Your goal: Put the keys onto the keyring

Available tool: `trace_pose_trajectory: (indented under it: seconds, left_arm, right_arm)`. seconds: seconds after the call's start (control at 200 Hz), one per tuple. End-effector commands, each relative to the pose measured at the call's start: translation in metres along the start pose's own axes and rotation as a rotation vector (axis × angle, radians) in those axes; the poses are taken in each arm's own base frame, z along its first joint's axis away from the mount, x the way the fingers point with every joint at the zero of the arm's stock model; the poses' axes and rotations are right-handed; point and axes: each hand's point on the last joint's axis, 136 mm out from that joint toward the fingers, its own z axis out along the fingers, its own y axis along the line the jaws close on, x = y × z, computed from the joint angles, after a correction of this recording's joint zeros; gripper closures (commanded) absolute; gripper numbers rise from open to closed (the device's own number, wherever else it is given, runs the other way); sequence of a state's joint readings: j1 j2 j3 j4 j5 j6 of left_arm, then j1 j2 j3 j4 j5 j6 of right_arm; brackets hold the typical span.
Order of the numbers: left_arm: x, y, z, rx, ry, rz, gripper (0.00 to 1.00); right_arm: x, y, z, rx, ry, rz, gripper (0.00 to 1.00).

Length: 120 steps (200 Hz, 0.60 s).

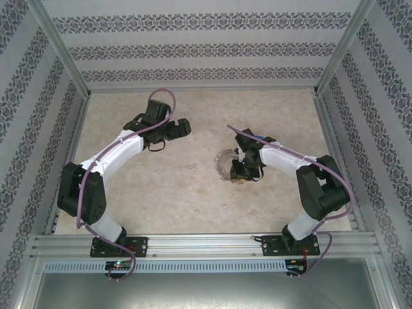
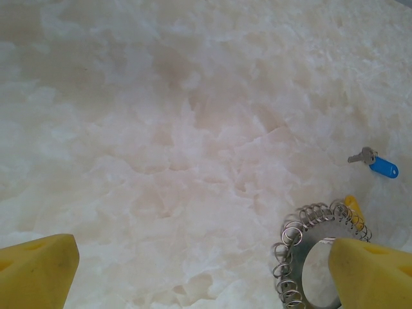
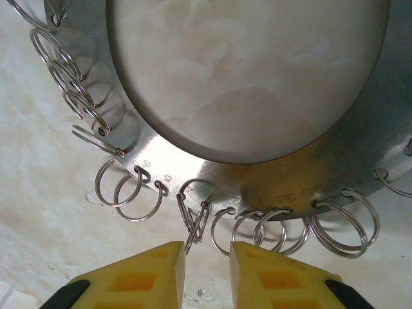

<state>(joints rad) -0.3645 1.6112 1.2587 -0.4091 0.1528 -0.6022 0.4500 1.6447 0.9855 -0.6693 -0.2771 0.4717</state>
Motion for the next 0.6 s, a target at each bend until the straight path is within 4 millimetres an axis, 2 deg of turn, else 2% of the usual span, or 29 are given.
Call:
trace_pose_trajectory:
  seconds: [0.0, 0.21, 0.595]
  left_arm:
    - [-0.009, -0.007, -0.006, 0.028, -0.035, 0.006, 0.0]
    - [-0.008, -0.005, -0.007, 0.022, -0.035, 0.003, 0.0]
    - [-0.005, -0.004, -0.005, 0.023, -0.028, -0.008, 0.0]
  right_arm:
    - [-0.002, 0.004, -0.003, -0.001, -0.014, -0.013, 0.73]
    - [-0.001, 0.005, 0.012, -0.013, 0.02, -0.023, 0.77]
    - [-0.002, 0.005, 0.01, -0.013, 0.008, -0.039, 0.89]
